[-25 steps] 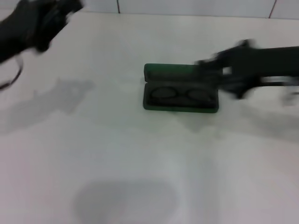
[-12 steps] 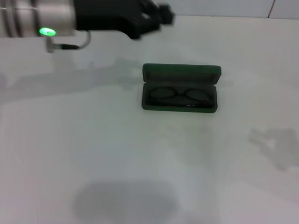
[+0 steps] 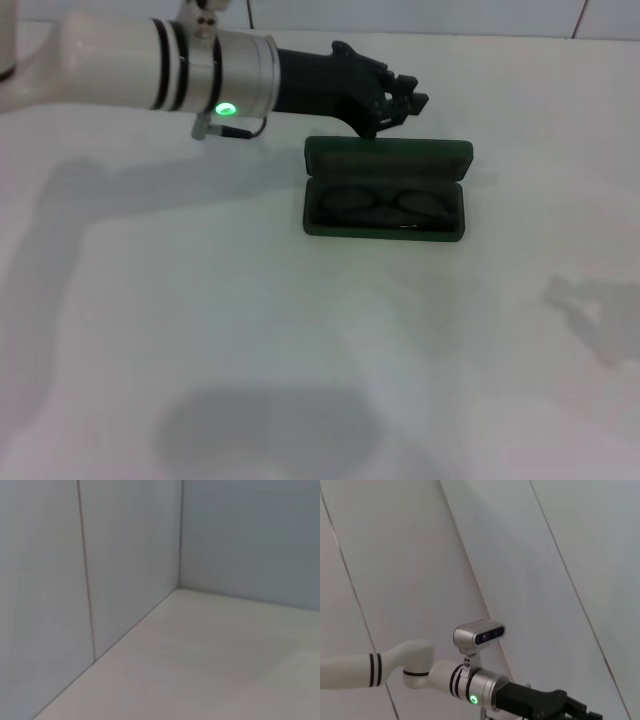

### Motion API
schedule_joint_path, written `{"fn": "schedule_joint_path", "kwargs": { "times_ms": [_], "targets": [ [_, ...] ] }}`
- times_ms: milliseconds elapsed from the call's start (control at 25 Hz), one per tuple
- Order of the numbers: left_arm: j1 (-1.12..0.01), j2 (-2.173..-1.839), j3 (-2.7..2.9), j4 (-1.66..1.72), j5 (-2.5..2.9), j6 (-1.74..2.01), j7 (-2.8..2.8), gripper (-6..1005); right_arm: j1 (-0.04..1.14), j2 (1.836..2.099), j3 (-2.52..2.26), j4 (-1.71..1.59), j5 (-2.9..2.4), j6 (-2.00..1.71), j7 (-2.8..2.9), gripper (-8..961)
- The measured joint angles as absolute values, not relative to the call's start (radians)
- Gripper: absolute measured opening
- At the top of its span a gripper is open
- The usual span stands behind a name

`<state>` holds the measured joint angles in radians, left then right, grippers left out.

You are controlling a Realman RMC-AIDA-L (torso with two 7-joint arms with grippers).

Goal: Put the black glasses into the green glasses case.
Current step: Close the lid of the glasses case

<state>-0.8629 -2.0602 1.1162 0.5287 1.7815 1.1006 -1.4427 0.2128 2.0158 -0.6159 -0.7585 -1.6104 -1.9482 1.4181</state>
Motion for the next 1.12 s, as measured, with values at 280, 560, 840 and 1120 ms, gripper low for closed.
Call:
{"fn": "schedule_joint_path", "kwargs": {
  "times_ms": [280, 560, 840, 1120],
  "targets": [
    [-0.858, -2.084, 1.123, 0.515, 1.816, 1.032, -1.434, 208, 0.237, 2.015, -0.624, -0.730, -1.626, -1.903, 1.411, 140],
    [-0.865, -2.086, 1.123, 0.476, 1.834, 1.004, -1.433, 205, 0.260, 2.013, -0.624, -0.699, -1.631, -1.886, 1.394, 140],
    [-0.866, -2.088, 1.124, 0.471, 1.837, 0.982, -1.433, 203, 0.266, 2.014, -0.623, -0.680, -1.641, -1.874, 1.391, 141],
    [-0.876, -2.090, 1.126, 0.444, 1.837, 0.968, -1.429, 202, 0.267, 2.014, -0.623, -0.671, -1.641, -1.873, 1.383, 141]
  ]
}}
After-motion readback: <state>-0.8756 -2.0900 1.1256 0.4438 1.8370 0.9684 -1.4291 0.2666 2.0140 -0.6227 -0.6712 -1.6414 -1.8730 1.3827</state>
